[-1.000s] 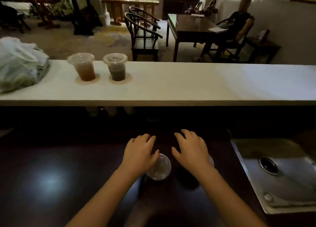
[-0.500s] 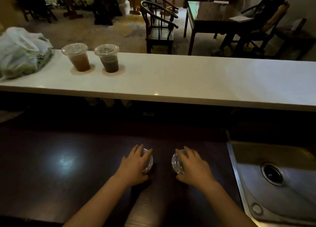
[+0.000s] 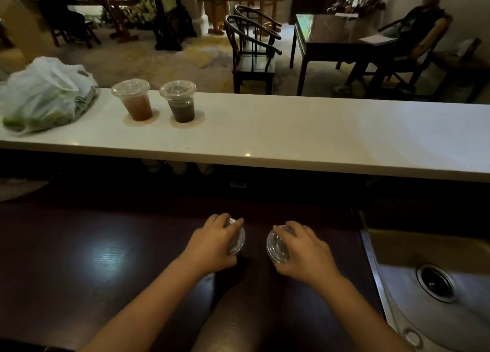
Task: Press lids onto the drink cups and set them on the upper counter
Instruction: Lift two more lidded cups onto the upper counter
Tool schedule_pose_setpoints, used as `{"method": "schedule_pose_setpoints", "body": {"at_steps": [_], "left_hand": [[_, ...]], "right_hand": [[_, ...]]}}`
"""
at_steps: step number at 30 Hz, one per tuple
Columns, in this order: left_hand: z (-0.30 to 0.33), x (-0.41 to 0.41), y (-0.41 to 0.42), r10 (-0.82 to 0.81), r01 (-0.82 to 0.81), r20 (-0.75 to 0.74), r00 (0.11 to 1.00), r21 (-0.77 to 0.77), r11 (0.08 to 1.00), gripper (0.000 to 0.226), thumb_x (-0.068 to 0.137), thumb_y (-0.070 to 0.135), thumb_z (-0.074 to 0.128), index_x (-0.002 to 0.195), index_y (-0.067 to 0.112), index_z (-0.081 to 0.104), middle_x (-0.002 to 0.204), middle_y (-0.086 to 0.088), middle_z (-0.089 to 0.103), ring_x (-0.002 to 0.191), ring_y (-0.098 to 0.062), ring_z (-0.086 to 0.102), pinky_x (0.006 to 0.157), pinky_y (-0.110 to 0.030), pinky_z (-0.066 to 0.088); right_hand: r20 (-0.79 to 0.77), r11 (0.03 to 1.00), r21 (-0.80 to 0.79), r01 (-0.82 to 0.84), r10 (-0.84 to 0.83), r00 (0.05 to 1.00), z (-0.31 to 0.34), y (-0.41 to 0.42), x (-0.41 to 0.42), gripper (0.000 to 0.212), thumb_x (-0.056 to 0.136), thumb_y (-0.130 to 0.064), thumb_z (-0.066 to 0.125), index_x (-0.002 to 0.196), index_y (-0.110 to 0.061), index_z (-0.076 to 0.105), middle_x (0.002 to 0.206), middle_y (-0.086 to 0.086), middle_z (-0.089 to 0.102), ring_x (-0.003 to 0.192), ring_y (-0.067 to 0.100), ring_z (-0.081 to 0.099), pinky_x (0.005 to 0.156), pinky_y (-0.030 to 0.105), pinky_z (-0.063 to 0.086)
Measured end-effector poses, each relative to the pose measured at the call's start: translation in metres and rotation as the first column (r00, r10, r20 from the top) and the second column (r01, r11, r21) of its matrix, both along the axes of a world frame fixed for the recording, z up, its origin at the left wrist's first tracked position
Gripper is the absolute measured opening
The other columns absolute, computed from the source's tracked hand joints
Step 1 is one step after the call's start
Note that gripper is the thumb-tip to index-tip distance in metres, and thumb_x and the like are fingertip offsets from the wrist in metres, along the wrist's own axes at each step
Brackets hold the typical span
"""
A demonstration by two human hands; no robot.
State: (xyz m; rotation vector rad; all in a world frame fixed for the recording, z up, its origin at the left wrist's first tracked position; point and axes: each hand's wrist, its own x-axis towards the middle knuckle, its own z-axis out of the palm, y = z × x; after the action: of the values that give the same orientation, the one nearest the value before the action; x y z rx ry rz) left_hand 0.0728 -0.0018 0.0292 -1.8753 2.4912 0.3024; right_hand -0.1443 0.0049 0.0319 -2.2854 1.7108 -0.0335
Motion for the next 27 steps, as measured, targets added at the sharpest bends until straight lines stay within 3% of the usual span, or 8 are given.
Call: {"method": "schedule_pose_setpoints", "body": {"at_steps": [6,10,15,20,27], "left_hand": [[0.097,0.017,-0.040,-0.062,0.043,-0.108,0.992,-0.168,0.985,0.085,0.067,0.043,0.065,0.142,0.034,0.027,0.141,0.001,0.036,0.130,-0.020,0.034,0.093,-0.038,0.047],[0.175,0.024,-0.084,-0.085,0.059,-0.112,0.990,-0.215,0.975,0.083,0.069,0.042,0.068,0.142,0.035,0.029,0.144,0.000,0.035,0.130,-0.020,0.034,0.101,-0.040,0.041],[0.233,0.029,-0.143,-0.068,0.041,-0.104,0.992,-0.241,0.970,0.081,0.072,0.042,0.070,0.142,0.030,0.031,0.140,-0.002,0.038,0.125,-0.022,0.038,0.096,-0.035,0.040],[0.228,0.030,-0.188,-0.029,0.003,-0.098,0.995,-0.263,0.965,0.078,0.075,0.041,0.068,0.142,0.028,0.031,0.139,-0.004,0.039,0.124,-0.024,0.040,0.096,-0.038,0.044],[0.180,0.029,-0.241,0.033,-0.040,-0.053,0.998,-0.156,0.987,0.079,0.074,0.044,0.066,0.142,0.029,0.030,0.137,-0.006,0.042,0.124,-0.026,0.040,0.098,-0.041,0.044]], "right_hand": [[0.062,0.986,-0.161,-0.042,0.052,0.997,0.106,-0.030,0.017,0.080,0.068,-0.054,0.065,0.139,-0.042,0.029,0.143,-0.010,0.033,0.127,0.014,0.035,0.093,0.032,0.042],[0.162,0.977,-0.208,-0.040,0.074,0.984,0.177,-0.069,0.028,0.076,0.066,-0.052,0.068,0.135,-0.040,0.039,0.134,-0.009,0.044,0.111,0.013,0.046,0.086,0.033,0.048],[0.126,0.971,-0.237,-0.008,0.039,0.991,0.228,-0.138,0.048,0.075,0.070,-0.050,0.071,0.136,-0.034,0.040,0.134,-0.001,0.045,0.113,0.019,0.046,0.087,0.034,0.048],[0.130,0.958,-0.280,0.067,-0.032,0.991,0.221,-0.198,0.064,0.073,0.070,-0.047,0.072,0.135,-0.030,0.043,0.132,0.003,0.047,0.111,0.023,0.049,0.086,0.037,0.050],[0.081,0.977,-0.176,0.123,-0.110,0.991,0.176,-0.258,0.073,0.076,0.066,-0.048,0.074,0.134,-0.032,0.044,0.133,0.002,0.048,0.109,0.022,0.053,0.082,0.033,0.052]]}}
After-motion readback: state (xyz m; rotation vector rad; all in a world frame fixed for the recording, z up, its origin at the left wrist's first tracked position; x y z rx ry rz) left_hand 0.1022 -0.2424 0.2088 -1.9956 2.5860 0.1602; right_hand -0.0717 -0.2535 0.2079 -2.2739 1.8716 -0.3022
